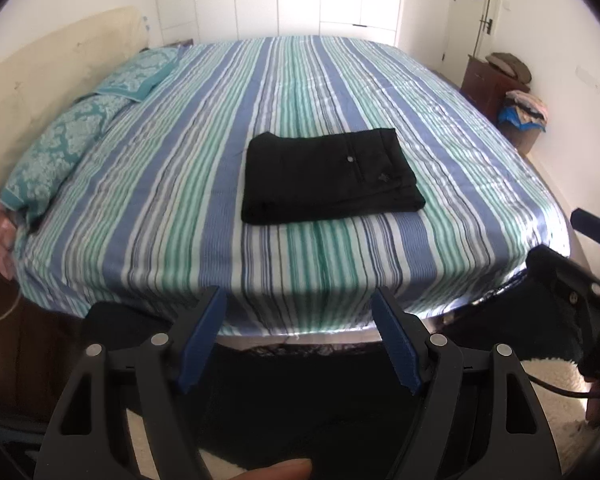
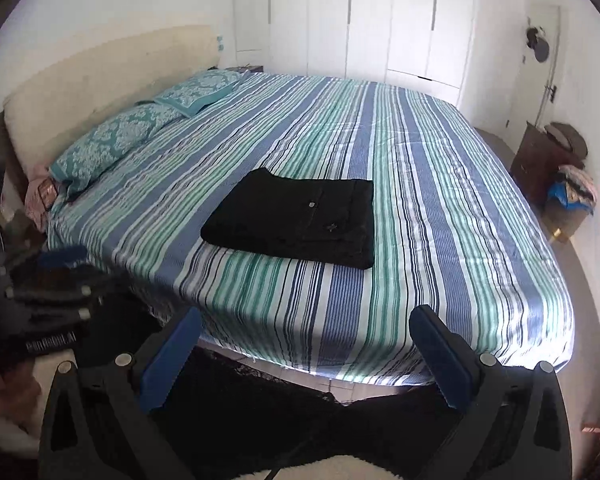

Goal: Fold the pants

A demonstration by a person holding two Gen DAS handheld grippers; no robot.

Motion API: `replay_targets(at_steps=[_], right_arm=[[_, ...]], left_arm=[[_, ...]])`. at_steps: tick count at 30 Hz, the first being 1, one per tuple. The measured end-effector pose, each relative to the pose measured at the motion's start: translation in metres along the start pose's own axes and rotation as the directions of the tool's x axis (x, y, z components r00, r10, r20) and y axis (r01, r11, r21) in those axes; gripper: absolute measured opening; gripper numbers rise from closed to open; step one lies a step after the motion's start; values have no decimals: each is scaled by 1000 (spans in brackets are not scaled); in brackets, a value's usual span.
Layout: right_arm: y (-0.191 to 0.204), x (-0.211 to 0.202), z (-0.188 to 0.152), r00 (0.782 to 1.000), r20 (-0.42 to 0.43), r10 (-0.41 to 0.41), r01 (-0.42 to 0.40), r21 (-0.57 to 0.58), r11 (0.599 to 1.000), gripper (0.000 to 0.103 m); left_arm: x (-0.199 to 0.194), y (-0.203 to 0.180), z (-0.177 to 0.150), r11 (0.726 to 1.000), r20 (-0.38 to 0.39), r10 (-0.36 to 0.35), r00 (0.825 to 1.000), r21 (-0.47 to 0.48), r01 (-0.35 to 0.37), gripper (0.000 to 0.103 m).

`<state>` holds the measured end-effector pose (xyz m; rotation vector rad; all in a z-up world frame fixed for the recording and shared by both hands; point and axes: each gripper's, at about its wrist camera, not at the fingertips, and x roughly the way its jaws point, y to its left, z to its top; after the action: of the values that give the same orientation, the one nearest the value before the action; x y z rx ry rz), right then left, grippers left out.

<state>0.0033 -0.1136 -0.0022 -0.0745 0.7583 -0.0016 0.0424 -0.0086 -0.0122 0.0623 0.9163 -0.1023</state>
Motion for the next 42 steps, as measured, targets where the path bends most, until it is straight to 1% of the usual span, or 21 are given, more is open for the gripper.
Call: replay_targets(at_steps=[4, 8, 18, 26, 37, 42], right_arm=[[1, 1, 3, 1000, 12, 2, -2, 23, 1000, 103], [2, 6, 2, 1000, -14, -8, 8, 14, 1000, 103], [4, 14, 0, 995, -60, -81, 79, -25, 997, 103], [1, 11, 1, 994, -44, -104, 103, -22, 994, 103], [0, 4, 1, 993, -22, -115, 115, -7, 993, 103], [-1, 1, 1, 993, -16, -116, 116, -6, 993, 103]], left_arm=[[-1, -1, 2, 1000, 1, 15, 1000, 14, -15, 78], [5, -1, 3, 1000, -19, 18, 1000, 0, -18, 78], [5, 2, 7, 1000, -26, 28, 999, -12, -29, 78], [4, 5, 7, 999, -25, 38, 999, -31, -39, 78], [3, 4, 4, 999, -29, 34, 999, -18, -35, 78], [0, 3, 3, 999, -16, 39, 999, -14, -39, 78]])
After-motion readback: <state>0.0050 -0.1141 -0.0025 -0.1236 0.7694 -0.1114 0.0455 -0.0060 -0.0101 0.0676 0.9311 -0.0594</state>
